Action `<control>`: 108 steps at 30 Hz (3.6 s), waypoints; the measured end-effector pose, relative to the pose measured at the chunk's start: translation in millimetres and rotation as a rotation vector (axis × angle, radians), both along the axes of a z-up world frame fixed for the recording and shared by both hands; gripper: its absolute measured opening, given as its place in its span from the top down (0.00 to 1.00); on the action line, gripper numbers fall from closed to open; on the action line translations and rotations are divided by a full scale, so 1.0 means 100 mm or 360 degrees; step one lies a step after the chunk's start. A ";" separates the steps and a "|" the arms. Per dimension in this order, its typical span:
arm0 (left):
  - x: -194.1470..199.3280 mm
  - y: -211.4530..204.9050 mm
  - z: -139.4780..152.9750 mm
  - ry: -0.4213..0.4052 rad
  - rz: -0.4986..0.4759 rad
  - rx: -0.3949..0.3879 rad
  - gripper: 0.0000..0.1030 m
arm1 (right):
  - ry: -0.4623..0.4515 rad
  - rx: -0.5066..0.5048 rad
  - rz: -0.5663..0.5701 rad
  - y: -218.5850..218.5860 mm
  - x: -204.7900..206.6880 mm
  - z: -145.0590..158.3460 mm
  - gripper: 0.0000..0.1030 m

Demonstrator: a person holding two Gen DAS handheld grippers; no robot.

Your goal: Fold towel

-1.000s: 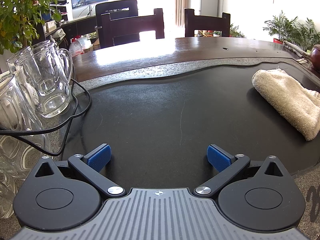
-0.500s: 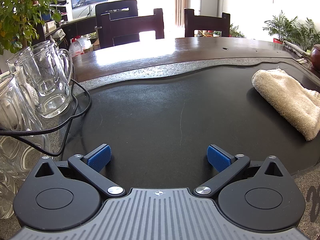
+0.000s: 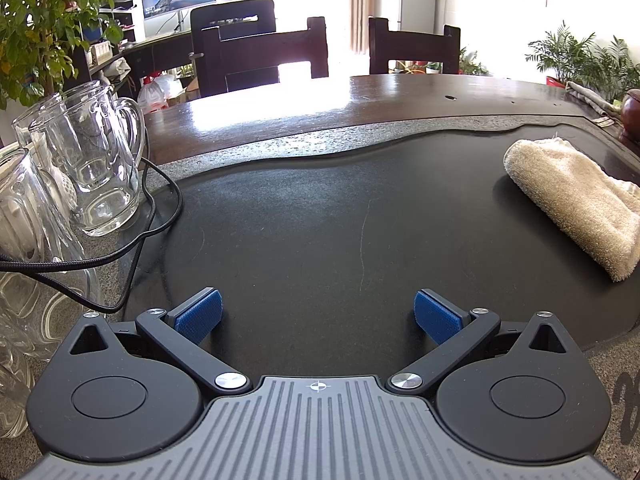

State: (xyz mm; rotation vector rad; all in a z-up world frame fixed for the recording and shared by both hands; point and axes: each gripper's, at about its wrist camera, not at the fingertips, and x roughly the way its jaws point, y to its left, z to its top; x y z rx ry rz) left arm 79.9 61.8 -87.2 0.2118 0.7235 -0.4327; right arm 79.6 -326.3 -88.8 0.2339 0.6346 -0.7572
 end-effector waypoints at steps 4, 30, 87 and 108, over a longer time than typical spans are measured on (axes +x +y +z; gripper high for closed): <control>0.00 0.00 0.00 0.0000 0.0000 0.0000 0.00 | 0.0006 -0.0003 -0.0014 0.10 -0.02 -0.01 0.00; 0.00 0.00 0.00 0.0000 0.0000 0.0000 0.00 | 0.0004 -0.0003 -0.0015 0.09 -0.04 -0.01 0.00; -0.02 -0.03 0.01 0.0001 0.0000 0.0001 0.00 | 0.0004 -0.0003 -0.0015 0.09 -0.04 -0.01 0.00; -0.02 -0.03 0.01 0.0001 0.0000 0.0001 0.00 | 0.0004 -0.0003 -0.0015 0.09 -0.04 -0.01 0.00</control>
